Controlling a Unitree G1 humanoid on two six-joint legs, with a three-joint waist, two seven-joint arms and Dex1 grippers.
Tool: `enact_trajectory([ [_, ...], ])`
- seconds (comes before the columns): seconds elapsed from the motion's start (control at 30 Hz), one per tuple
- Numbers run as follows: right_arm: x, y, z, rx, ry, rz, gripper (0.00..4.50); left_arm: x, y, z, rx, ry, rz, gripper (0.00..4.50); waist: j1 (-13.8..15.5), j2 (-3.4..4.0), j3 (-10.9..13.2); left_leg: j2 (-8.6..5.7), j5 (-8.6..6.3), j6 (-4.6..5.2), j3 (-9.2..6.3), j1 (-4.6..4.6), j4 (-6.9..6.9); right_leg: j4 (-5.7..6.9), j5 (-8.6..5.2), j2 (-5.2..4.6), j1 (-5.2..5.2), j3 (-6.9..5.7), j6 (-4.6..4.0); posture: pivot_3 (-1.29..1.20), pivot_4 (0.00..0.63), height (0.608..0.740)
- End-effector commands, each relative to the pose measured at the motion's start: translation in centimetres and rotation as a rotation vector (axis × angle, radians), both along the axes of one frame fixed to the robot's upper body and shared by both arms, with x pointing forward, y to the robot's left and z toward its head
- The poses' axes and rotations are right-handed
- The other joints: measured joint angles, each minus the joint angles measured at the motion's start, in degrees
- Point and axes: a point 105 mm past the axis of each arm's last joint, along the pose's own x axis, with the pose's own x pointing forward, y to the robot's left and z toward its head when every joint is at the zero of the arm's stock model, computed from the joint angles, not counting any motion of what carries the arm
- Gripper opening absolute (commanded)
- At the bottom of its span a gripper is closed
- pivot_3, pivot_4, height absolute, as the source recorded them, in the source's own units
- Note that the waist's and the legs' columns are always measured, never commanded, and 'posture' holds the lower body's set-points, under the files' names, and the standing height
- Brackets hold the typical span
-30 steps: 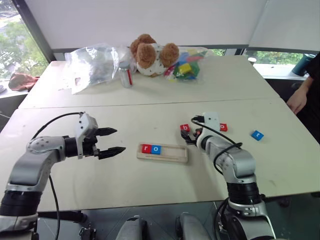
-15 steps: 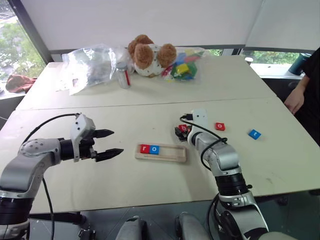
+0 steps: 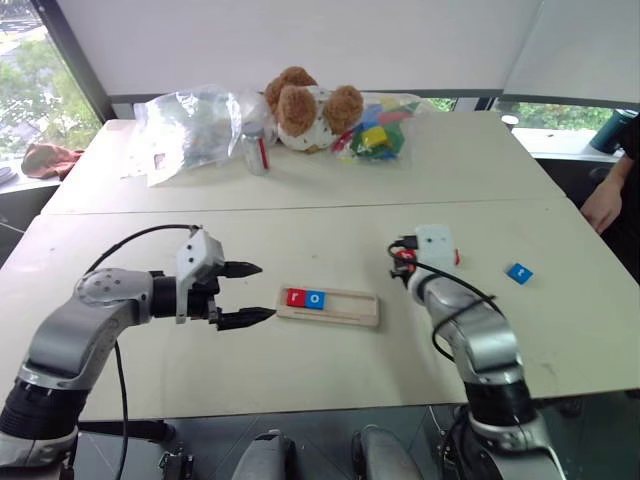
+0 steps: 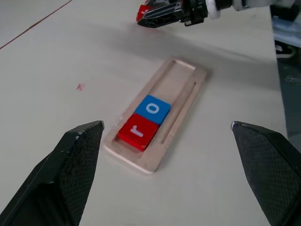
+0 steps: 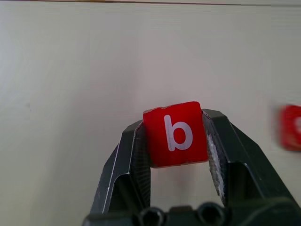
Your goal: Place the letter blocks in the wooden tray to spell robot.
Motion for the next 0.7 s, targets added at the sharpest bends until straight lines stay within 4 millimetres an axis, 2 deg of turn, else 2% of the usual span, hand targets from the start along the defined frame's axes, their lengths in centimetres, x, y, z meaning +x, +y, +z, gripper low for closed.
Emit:
enact_trajectory([
  [0.03, -3.0, 0.0, 0.3, 0.008, 0.013, 0.026, 1.19, -0.2, -1.7, -0.9, 0.03, -0.027, -0.074, 4.5, -0.12, 0.01, 0.0, 0.01, 0.0, 0.0, 0.0, 0.01, -0.01, 0.0, 0.0, 0.02, 0.0, 0.0, 0.0, 0.0, 0.15, 0.74],
  [0.13, -4.7, -1.2, -1.1, 0.019, 0.063, -0.038, 1.19, 0.3, -2.5, -1.7, 0.012, -0.029, -0.076, 4.5, -0.23, 0.01, -0.01, 0.02, 0.01, 0.01, 0.06, 0.1, 0.02, 0.01, 0.0, 0.08, 0.08, 0.03, 0.0, 0.0, 0.15, 0.74],
  [0.27, -5.6, -2.0, -2.4, 0.121, 0.119, -0.154, 1.19, 0.5, -2.8, -2.4, 0.01, -0.027, -0.082, 4.5, -0.11, 0.01, -0.01, 0.03, 0.01, 0.02, 0.07, 0.25, 0.09, 0.09, 0.0, 0.11, 0.2, 0.03, 0.0, 0.0, 0.15, 0.74],
  [0.4, -5.6, -1.7, -2.7, 0.132, 0.13, -0.167, 1.19, 0.8, -3.0, -2.3, -0.007, -0.026, -0.078, 4.5, -0.02, 0.0, -0.02, 0.03, 0.01, 0.02, 0.04, 0.27, 0.09, 0.11, 0.0, 0.11, 0.23, 0.01, 0.0, 0.0, 0.15, 0.74],
  [0.43, -5.4, -1.6, -2.7, 0.136, 0.13, -0.16, 2.31, 0.9, -2.9, -2.3, -0.009, -0.026, -0.076, 4.5, -0.01, 0.0, -0.02, 0.02, 0.01, 0.02, 0.05, 0.27, 0.1, 0.09, 0.0, 0.1, 0.24, 0.01, 0.0, 0.0, 0.15, 0.74],
  [0.47, -5.4, -1.5, -2.6, 0.134, 0.128, -0.157, 2.67, 0.9, -2.9, -2.3, -0.01, -0.026, -0.074, 4.5, -0.03, 0.0, -0.02, 0.01, 0.01, 0.02, 0.05, 0.27, 0.1, 0.08, 0.0, 0.1, 0.25, 0.01, 0.0, 0.0, 0.15, 0.74],
  [0.57, -5.0, -1.9, -2.2, 0.151, 0.111, -0.175, 4.12, 1.1, -2.8, -2.2, -0.015, -0.028, -0.062, 4.5, -0.2, 0.0, -0.02, 0.02, 0.01, 0.01, 0.05, 0.28, 0.11, 0.08, 0.0, 0.11, 0.25, 0.01, 0.0, 0.0, 0.15, 0.74],
  [0.6, -4.8, -2.1, -1.8, 0.157, 0.098, -0.179, 4.47, 1.3, -2.7, -2.1, -0.017, -0.032, -0.051, 4.5, -0.25, 0.0, -0.02, 0.03, 0.01, 0.01, 0.05, 0.28, 0.1, 0.09, 0.0, 0.12, 0.24, 0.01, 0.0, 0.0, 0.15, 0.74],
  [0.7, -3.7, -2.5, 1.1, 0.159, -0.003, -0.095, 4.47, 1.6, -2.1, -1.2, -0.04, -0.033, -0.023, 4.5, -0.28, 0.03, 0.0, 0.04, 0.02, 0.01, 0.05, 0.28, 0.1, 0.11, 0.0, 0.14, 0.22, 0.01, 0.0, 0.0, 0.15, 0.74],
])
